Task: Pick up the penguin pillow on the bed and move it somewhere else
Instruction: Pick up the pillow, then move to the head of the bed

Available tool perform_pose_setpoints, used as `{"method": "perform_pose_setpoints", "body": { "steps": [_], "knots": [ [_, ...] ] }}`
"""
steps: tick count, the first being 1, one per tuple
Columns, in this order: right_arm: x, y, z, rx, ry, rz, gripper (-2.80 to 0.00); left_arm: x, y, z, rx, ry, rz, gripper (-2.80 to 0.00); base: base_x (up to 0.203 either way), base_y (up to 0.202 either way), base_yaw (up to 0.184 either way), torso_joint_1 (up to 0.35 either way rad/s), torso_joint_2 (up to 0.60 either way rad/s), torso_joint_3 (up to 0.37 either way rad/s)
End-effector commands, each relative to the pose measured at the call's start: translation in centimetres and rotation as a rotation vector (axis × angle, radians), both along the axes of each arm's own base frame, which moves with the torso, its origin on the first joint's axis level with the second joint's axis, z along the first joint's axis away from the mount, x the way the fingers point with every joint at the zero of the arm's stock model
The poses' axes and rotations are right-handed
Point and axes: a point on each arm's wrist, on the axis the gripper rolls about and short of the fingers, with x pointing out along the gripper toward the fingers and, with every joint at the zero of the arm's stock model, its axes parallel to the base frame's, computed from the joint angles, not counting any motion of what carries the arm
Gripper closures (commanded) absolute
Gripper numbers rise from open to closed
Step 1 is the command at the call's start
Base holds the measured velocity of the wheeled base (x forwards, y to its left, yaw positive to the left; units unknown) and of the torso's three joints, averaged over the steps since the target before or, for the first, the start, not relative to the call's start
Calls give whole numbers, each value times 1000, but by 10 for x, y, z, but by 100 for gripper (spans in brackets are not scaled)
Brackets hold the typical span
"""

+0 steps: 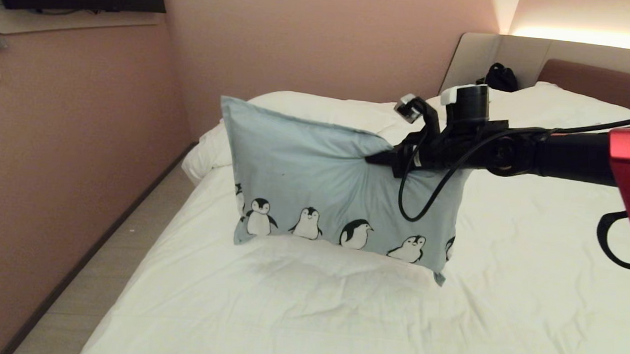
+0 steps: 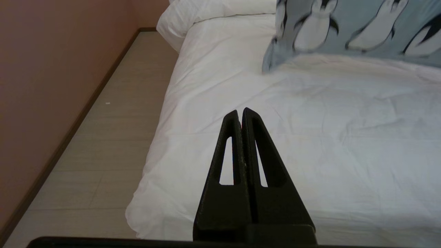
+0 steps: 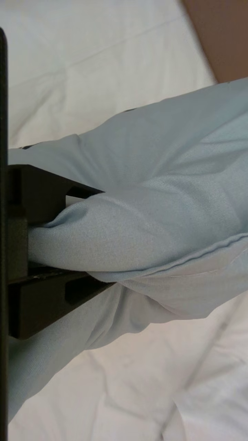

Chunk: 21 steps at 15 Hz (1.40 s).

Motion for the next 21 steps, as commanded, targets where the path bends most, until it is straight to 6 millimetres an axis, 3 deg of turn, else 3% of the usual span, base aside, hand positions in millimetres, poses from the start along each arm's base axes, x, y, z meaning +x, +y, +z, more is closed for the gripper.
{"method": "perform_pose_setpoints", "body": {
  "steps": [1, 4, 7, 10, 14, 21],
  "knots": [
    [-23, -7, 40, 123, 19, -41, 0, 0, 0, 0, -1, -1, 1, 0, 0, 0, 0, 0, 0, 0],
    [-48, -18, 78, 287, 87, -113, 0, 0, 0, 0, 0, 1, 1, 0, 0, 0, 0, 0, 0, 0],
    [-64, -36, 100, 408, 133, -246, 0, 0, 0, 0, 0, -1, 1, 0, 0, 0, 0, 0, 0, 0],
    [-76, -47, 108, 488, 174, -502, 0, 0, 0, 0, 0, -1, 1, 0, 0, 0, 0, 0, 0, 0],
    [-94, -76, 112, 608, 323, -756, 0, 0, 0, 0, 12, 4, 5, 0, 0, 0, 0, 0, 0, 0],
    [-129, -107, 118, 642, 474, -906, 0, 0, 0, 0, -2, 1, 1, 0, 0, 0, 0, 0, 0, 0]
  ]
}}
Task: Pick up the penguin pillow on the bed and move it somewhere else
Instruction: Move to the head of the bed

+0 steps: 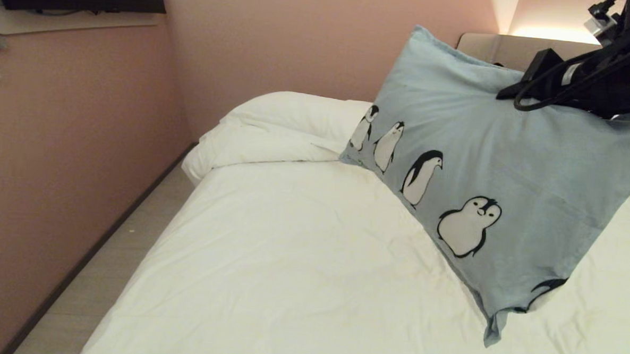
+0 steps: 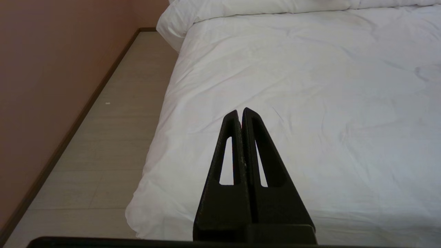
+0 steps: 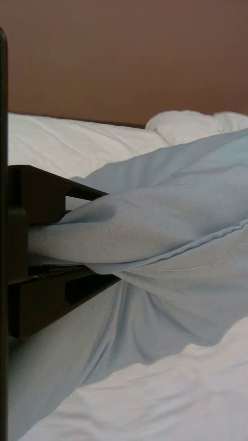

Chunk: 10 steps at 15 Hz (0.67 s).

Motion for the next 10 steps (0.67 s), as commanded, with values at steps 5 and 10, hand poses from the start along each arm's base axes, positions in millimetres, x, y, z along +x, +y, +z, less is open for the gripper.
{"method": "perform_pose_setpoints", "body": {
  "steps": [5, 10],
  "knots": [
    [-35, -9, 6, 70, 89, -57, 0, 0, 0, 0, 0, -1, 1, 0, 0, 0, 0, 0, 0, 0],
    [-53, -12, 6, 70, 90, -58, 0, 0, 0, 0, 0, -1, 1, 0, 0, 0, 0, 0, 0, 0]
  ]
}}
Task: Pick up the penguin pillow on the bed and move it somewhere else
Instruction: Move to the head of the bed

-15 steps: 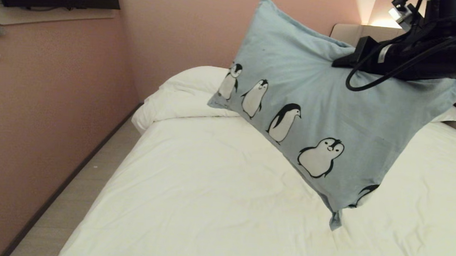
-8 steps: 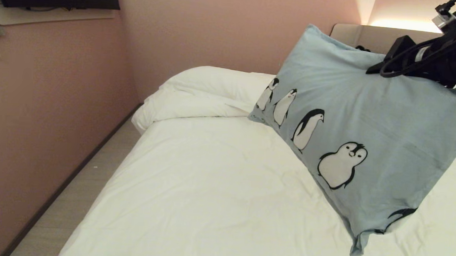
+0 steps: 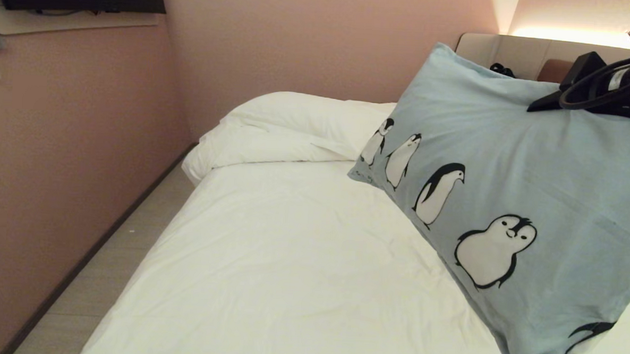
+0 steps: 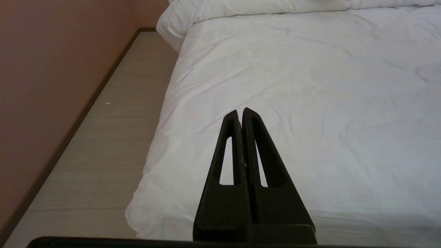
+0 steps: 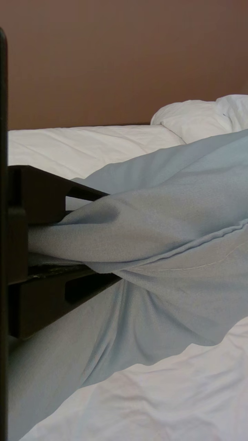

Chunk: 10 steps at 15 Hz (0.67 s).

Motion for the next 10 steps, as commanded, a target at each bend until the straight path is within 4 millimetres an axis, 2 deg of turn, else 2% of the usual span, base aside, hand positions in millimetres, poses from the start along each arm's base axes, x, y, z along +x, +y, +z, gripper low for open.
{"method": "perform_pose_setpoints", "body": {
  "steps": [1, 4, 7, 10],
  "knots": [
    [-12, -2, 3, 6, -11, -1, 0, 0, 0, 0, 0, 0, 1, 0, 0, 0, 0, 0, 0, 0],
    [-17, -8, 5, 17, -16, -9, 0, 0, 0, 0, 0, 0, 1, 0, 0, 0, 0, 0, 0, 0],
    [-12, -10, -2, 24, -29, 1, 0, 0, 0, 0, 0, 0, 1, 0, 2, -15, 3, -1, 0, 1],
    [-6, -9, -6, 25, -51, -3, 0, 0, 0, 0, 0, 0, 1, 0, 2, -148, 7, -1, 2, 2]
  ]
}}
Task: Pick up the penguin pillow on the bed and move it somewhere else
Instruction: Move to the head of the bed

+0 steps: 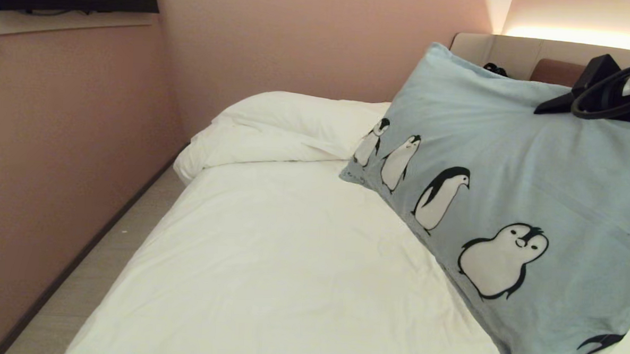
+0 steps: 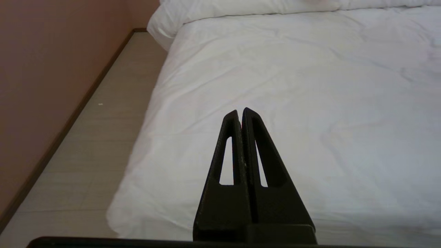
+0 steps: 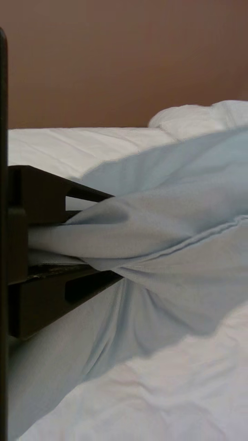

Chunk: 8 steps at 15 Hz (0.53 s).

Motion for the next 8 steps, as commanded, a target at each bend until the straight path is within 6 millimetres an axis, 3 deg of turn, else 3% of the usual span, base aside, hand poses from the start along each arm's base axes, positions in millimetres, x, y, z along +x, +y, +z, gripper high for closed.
{"method": "perform_pose_setpoints", "body": {
  "steps": [1, 8],
  "knots": [
    [5, 1, -2, 4, -19, -1, 0, 0, 0, 0, 0, 0, 1, 0, 0, -190, -2, -1, -7, 11],
    [11, 0, -5, -5, -13, -5, 0, 0, 0, 0, 0, 0, 1, 0, 0, -196, 0, 1, 3, 4]
  ]
}}
